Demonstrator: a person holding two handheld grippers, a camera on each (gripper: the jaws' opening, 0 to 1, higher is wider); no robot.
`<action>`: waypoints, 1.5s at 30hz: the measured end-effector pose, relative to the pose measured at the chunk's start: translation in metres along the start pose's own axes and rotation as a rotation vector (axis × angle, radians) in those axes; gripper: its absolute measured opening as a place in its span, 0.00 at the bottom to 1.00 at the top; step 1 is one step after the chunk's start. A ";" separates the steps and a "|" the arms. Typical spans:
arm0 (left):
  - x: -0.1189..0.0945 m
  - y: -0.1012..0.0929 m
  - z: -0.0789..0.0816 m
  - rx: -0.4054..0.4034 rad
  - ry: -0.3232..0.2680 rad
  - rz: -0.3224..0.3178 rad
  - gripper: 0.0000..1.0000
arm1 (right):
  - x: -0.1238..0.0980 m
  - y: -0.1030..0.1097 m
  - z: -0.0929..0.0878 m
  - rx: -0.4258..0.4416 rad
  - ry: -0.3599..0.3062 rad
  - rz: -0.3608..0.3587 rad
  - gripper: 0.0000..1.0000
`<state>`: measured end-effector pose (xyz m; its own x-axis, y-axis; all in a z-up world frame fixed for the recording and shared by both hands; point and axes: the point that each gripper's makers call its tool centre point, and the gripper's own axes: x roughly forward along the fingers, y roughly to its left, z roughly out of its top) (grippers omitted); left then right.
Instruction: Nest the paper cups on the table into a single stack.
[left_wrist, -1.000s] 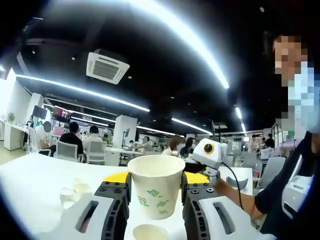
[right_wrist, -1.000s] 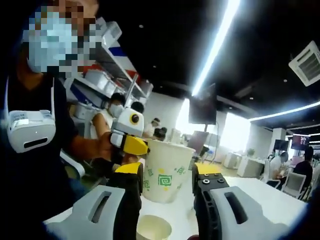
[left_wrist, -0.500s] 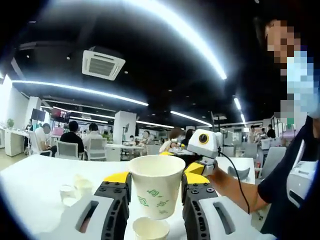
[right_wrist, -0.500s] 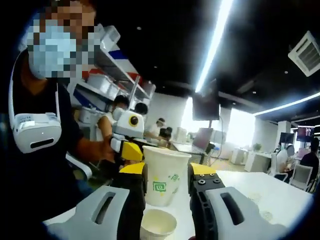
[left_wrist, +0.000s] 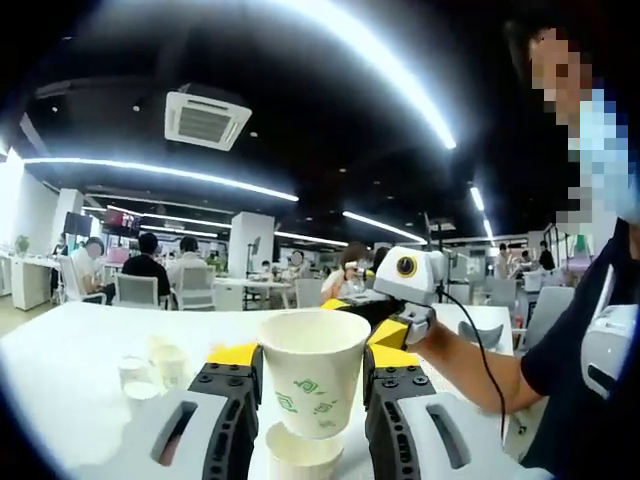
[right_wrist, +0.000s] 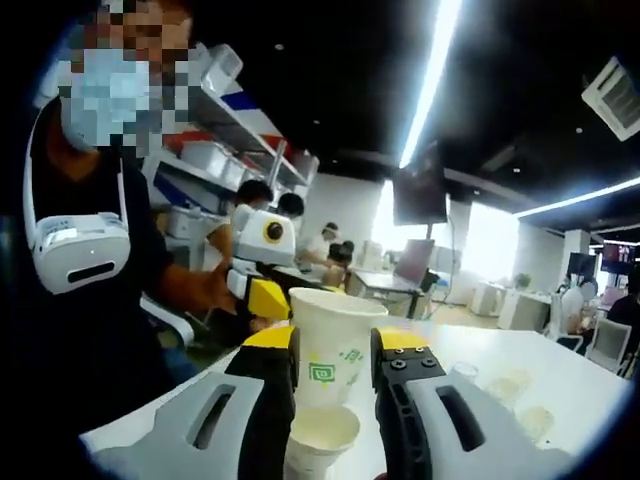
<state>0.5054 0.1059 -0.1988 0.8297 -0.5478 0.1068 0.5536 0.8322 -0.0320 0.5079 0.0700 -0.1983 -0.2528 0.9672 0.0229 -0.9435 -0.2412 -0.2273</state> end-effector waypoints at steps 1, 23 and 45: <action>0.000 0.000 -0.001 0.001 0.002 0.001 0.42 | 0.001 0.001 -0.002 -0.001 0.008 0.000 0.30; 0.004 0.008 -0.032 0.012 0.074 0.014 0.43 | 0.000 -0.004 -0.033 0.000 0.128 0.011 0.30; 0.007 0.007 -0.065 0.045 0.145 0.023 0.43 | -0.004 -0.001 -0.063 0.016 0.224 0.043 0.30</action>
<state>0.5199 0.1028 -0.2630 0.8454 -0.5328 -0.0384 0.5335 0.8457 0.0122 0.5233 0.0715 -0.2595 -0.2402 0.9491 -0.2039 -0.9368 -0.2817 -0.2076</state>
